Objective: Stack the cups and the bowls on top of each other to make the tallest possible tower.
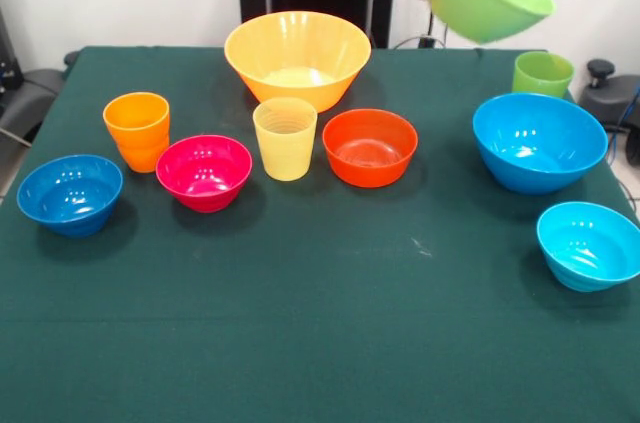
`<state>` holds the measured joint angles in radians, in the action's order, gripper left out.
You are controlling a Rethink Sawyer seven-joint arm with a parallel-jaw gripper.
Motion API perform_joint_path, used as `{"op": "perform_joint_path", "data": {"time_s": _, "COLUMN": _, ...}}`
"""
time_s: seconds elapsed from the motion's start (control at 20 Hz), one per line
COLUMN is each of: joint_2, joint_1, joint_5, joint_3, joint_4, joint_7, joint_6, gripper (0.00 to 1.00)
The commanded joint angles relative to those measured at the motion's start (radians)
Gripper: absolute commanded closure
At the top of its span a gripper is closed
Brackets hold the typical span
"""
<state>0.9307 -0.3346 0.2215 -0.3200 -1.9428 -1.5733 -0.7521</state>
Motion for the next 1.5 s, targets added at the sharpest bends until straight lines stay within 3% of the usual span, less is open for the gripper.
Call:
{"op": "perform_joint_path", "data": {"time_s": 0.05, "joint_2": -0.188, "joint_1": -0.075, "joint_5": 0.134, "joint_3": -0.110, "joint_4": 0.068, "joint_7": 0.193, "joint_6": 0.121, "gripper": 1.00}}
{"op": "perform_joint_path", "data": {"time_s": 0.35, "joint_2": -0.245, "joint_1": -0.156, "joint_5": 0.202, "joint_3": -0.179, "joint_4": 0.120, "joint_7": 0.260, "joint_6": 0.092, "gripper": 1.00}}
{"op": "perform_joint_path", "data": {"time_s": 0.7, "joint_2": -0.263, "joint_1": -0.183, "joint_5": 0.268, "joint_3": -0.226, "joint_4": 0.128, "joint_7": 0.222, "joint_6": 0.080, "gripper": 1.00}}
{"op": "perform_joint_path", "data": {"time_s": 1.05, "joint_2": -0.268, "joint_1": -0.194, "joint_5": 0.304, "joint_3": -0.254, "joint_4": 0.134, "joint_7": 0.188, "joint_6": 0.068, "gripper": 1.00}}
{"op": "perform_joint_path", "data": {"time_s": 1.5, "joint_2": -0.267, "joint_1": -0.274, "joint_5": 0.326, "joint_3": -0.330, "joint_4": 0.132, "joint_7": 0.252, "joint_6": 0.027, "gripper": 1.00}}
